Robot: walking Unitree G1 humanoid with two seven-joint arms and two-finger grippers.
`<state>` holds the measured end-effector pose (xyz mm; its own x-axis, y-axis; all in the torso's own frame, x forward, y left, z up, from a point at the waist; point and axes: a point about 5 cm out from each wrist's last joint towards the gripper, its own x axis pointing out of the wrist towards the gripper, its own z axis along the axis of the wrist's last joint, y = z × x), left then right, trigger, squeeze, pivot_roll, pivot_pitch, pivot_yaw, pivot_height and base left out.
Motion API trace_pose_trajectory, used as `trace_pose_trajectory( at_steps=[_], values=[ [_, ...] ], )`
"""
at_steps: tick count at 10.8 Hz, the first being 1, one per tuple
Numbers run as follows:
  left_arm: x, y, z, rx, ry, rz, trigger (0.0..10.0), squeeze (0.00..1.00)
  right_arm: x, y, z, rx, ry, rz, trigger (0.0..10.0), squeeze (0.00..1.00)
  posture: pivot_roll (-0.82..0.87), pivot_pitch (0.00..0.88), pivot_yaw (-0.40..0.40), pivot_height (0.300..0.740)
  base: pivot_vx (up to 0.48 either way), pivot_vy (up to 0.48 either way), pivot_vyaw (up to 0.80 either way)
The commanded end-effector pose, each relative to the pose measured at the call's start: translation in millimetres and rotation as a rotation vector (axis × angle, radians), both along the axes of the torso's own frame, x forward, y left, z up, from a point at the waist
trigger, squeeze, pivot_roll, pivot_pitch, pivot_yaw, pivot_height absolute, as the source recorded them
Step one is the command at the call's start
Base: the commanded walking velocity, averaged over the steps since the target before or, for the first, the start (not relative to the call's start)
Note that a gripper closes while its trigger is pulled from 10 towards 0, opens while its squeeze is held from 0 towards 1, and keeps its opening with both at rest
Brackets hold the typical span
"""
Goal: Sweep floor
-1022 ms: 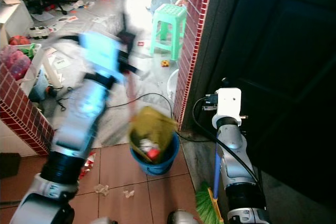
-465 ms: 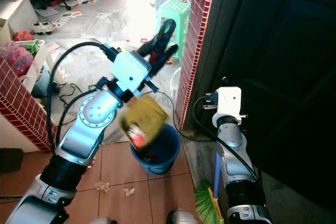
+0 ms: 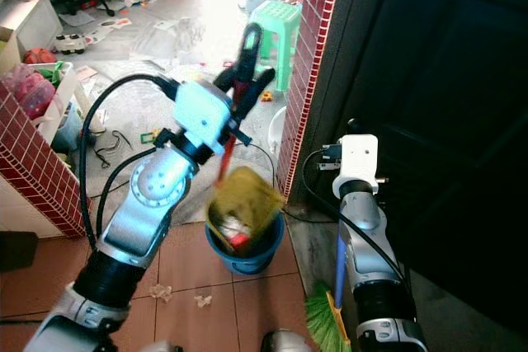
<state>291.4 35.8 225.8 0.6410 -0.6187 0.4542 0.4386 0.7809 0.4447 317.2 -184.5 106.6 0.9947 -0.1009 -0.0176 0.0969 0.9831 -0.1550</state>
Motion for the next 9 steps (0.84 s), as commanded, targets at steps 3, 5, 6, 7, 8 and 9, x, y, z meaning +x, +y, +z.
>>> trace_pose_trajectory(
  at_steps=[3,5,6,7,8,9],
  values=[
    [-1.4,-1.8,18.4,-0.040,-0.070,-0.013,10.0,0.00,6.1,1.4,11.2,-0.025,-0.050,0.015,10.0,0.00,-0.07,0.000,-0.039,0.740,0.000,0.000,0.00],
    [-2.2,-5.3,9.8,0.009,-0.069,-0.017,10.0,0.00,6.3,1.7,10.7,-0.022,-0.048,0.016,10.0,0.00,-0.07,0.000,-0.037,0.740,0.000,0.000,0.00],
    [-5.6,-9.9,7.1,0.047,-0.078,-0.060,10.0,0.00,7.0,2.0,11.0,-0.022,-0.049,0.016,10.0,0.00,-0.07,0.000,-0.037,0.740,0.000,0.000,0.00],
    [-12.1,-17.6,3.8,0.124,-0.114,-0.125,10.0,0.00,7.5,2.4,11.1,-0.021,-0.049,0.018,10.0,0.00,-0.07,0.000,-0.037,0.740,0.000,0.000,0.00],
    [-16.5,-24.6,-2.2,0.152,-0.073,-0.199,10.0,0.00,8.0,2.5,10.7,-0.021,-0.048,0.019,10.0,0.00,-0.06,0.000,-0.038,0.740,0.000,0.000,0.00],
    [-22.5,-33.0,-10.0,0.264,-0.101,-0.265,10.0,0.00,8.5,3.6,9.9,-0.020,-0.047,0.022,10.0,0.00,-0.06,0.000,-0.036,0.740,0.000,0.000,0.00]
  ],
)
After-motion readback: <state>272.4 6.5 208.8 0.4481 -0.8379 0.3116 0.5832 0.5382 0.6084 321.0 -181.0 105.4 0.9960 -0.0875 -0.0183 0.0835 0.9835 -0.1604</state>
